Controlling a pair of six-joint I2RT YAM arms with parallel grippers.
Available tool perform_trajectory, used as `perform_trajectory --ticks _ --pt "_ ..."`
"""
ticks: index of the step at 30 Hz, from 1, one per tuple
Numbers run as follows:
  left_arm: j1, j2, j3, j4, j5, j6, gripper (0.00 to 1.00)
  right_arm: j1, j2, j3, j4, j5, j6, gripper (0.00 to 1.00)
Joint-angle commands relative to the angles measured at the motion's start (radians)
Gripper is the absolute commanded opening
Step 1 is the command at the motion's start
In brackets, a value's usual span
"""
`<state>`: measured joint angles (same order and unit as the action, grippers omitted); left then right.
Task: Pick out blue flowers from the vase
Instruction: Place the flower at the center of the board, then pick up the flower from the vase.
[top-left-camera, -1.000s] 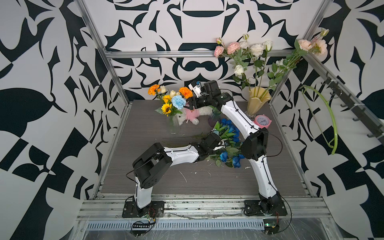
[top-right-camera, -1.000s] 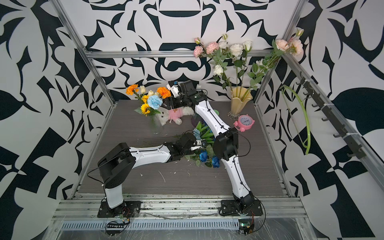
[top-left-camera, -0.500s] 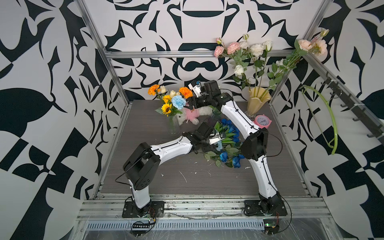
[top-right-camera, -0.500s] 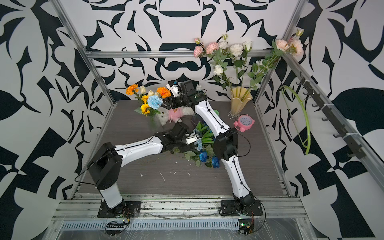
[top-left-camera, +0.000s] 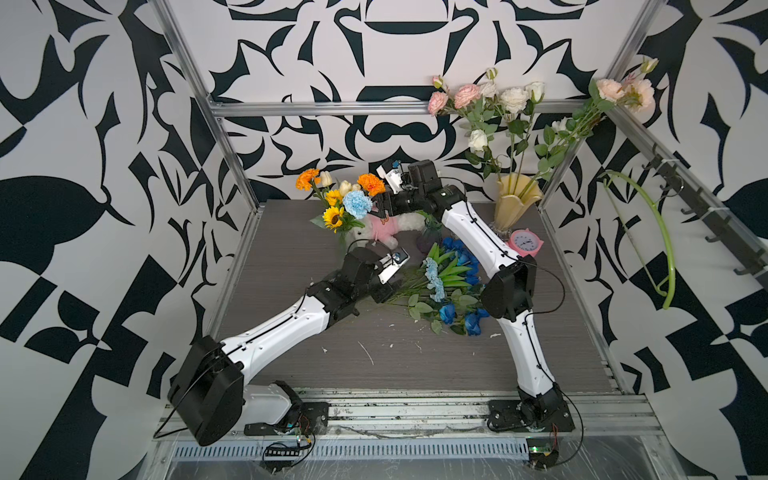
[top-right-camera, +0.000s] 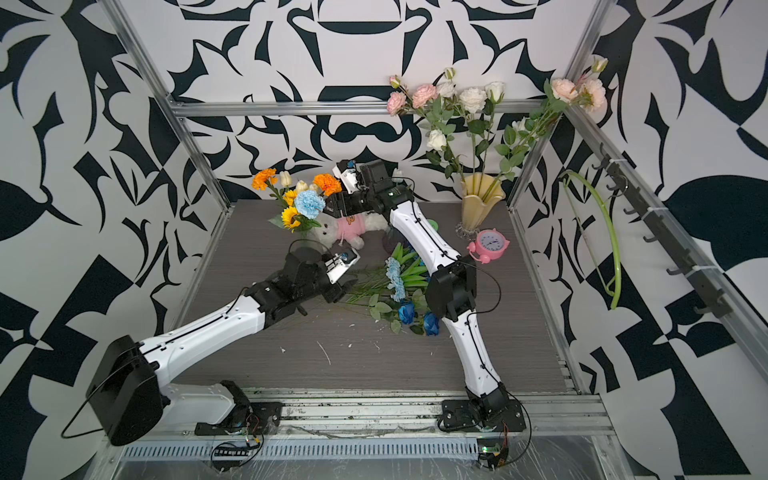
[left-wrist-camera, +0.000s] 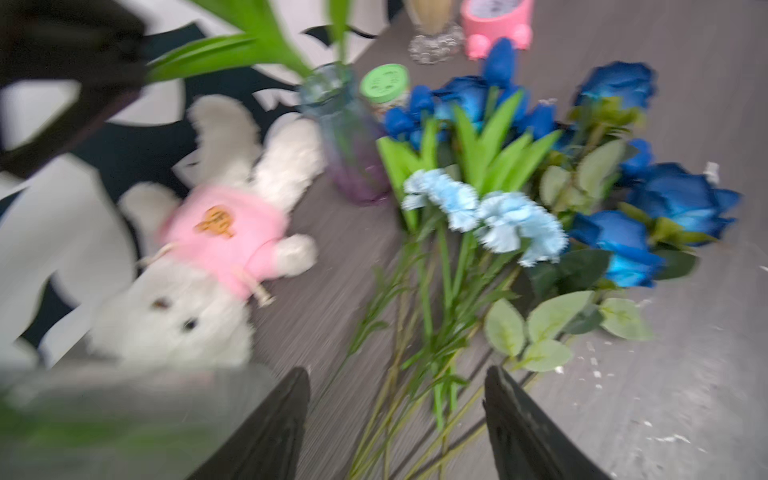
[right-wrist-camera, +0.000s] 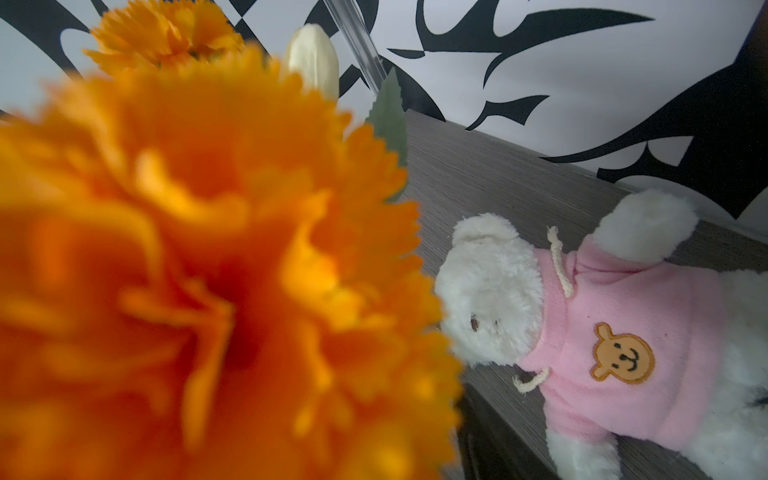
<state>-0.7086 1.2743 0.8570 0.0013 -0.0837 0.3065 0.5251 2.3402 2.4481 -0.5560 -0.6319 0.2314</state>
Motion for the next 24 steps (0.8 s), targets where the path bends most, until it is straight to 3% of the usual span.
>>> perform_trajectory --ticks 1,9,19,24 --pt "0.053 -0.099 -0.062 0.181 -0.070 -0.127 0.71 0.004 -0.036 -0.006 0.039 -0.015 0.006 0.70" --pt "0.218 -0.168 -0.112 0.370 -0.031 -0.256 0.72 0.012 -0.035 -0.016 0.047 -0.018 0.007 0.70" --pt "0.355 -0.082 -0.047 0.515 0.110 -0.337 0.70 0.011 -0.048 -0.029 0.059 -0.023 0.008 0.70" --pt "0.383 -0.017 0.011 0.528 0.196 -0.343 0.63 0.011 -0.052 -0.037 0.067 -0.024 0.010 0.70"
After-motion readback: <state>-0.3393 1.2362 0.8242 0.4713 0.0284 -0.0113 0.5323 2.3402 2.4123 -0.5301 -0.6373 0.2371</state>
